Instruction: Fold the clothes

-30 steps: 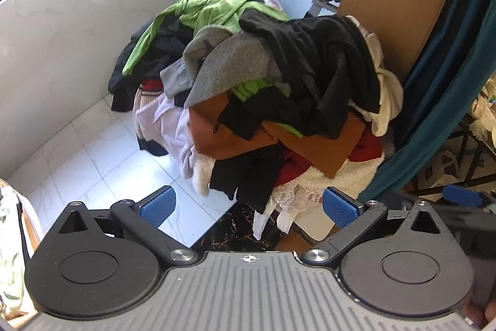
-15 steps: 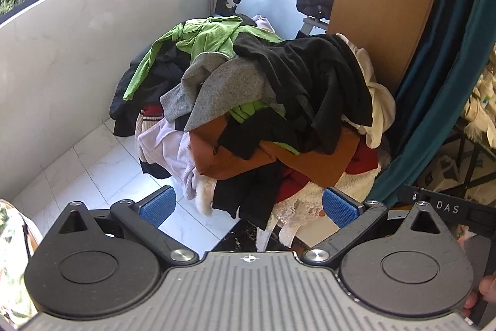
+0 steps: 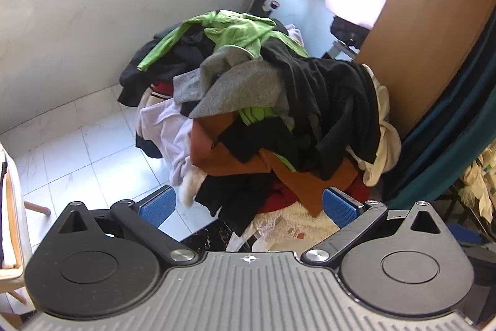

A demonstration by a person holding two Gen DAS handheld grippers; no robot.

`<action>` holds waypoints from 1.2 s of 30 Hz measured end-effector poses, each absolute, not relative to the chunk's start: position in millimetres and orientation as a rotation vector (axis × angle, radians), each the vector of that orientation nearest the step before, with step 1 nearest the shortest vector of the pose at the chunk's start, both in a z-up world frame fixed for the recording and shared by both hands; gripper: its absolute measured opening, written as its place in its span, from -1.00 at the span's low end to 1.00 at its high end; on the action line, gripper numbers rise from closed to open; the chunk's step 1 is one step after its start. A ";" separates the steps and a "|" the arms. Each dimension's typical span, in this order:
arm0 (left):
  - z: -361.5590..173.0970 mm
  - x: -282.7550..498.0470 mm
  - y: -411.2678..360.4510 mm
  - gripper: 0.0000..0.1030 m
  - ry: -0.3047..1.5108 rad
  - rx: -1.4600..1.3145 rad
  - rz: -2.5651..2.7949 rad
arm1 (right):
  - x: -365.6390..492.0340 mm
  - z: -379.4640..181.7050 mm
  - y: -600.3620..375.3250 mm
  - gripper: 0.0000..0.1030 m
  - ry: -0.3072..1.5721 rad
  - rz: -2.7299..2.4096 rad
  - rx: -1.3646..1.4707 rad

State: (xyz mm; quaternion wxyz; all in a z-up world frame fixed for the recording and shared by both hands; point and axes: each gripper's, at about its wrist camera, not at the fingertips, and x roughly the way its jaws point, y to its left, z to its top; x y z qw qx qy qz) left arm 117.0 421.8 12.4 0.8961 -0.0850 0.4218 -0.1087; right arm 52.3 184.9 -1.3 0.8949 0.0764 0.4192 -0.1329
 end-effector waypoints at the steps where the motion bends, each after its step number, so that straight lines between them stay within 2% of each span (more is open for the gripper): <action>1: 14.5 115.5 421.6 0.99 0.862 -0.178 -0.218 | 51.9 -1.4 184.3 0.99 0.869 -0.267 0.162; 12: 21.5 117.6 431.9 0.99 0.792 -0.186 -0.357 | 51.2 0.2 182.0 0.99 0.783 -0.331 0.239; 20: 29.2 129.4 440.6 0.99 0.788 -0.049 -0.368 | 40.5 0.1 177.0 0.99 0.712 -0.425 0.298; 28: 22.0 144.6 415.8 0.99 0.818 0.042 -0.368 | 36.5 -10.7 159.8 0.99 0.724 -0.454 0.345; 36: 20.9 167.9 381.2 0.99 0.829 0.091 -0.364 | 71.8 -12.2 133.3 0.99 0.708 -0.383 0.357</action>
